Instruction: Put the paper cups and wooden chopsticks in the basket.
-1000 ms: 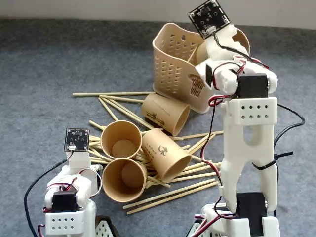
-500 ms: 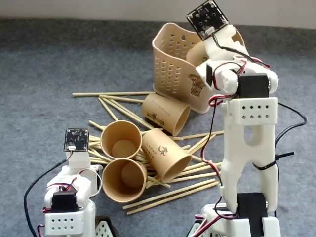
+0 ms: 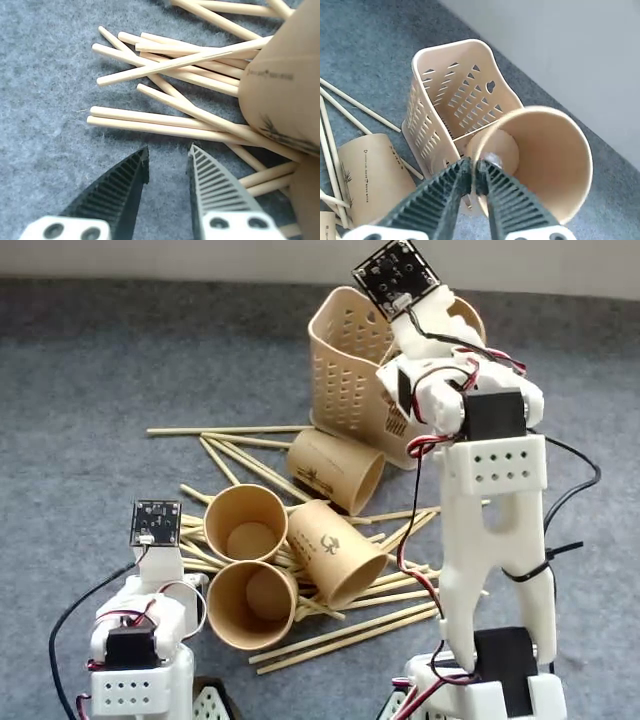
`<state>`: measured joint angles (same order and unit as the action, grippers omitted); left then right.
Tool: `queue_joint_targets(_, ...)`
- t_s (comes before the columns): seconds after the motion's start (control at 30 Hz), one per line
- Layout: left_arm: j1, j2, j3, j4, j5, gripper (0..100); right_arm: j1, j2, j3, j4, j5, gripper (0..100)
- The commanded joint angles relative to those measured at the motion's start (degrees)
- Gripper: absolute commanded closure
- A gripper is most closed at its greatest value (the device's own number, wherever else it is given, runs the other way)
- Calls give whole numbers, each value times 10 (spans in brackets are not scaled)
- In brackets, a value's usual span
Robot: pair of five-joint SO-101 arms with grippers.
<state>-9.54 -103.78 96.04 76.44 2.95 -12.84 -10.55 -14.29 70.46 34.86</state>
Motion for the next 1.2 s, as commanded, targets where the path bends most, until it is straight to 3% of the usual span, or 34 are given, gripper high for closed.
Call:
queue_joint_targets(0.0,0,-4,11,1,0,863,-4,4,-29,28,5,981)
queue_joint_targets(0.27,0,-4,11,1,0,863,-4,8,-29,52,5,971)
queue_joint_targets(0.53,0,-4,11,1,0,863,22,7,-29,46,2,811)
queue_joint_targets(0.77,0,-4,11,1,0,863,8,-27,-27,85,2,813)
queue_joint_targets(1.0,0,-4,11,1,0,863,-7,-90,15,117,-19,965)
queue_joint_targets(1.17,0,-4,11,1,0,863,-7,-131,95,145,-52,978)
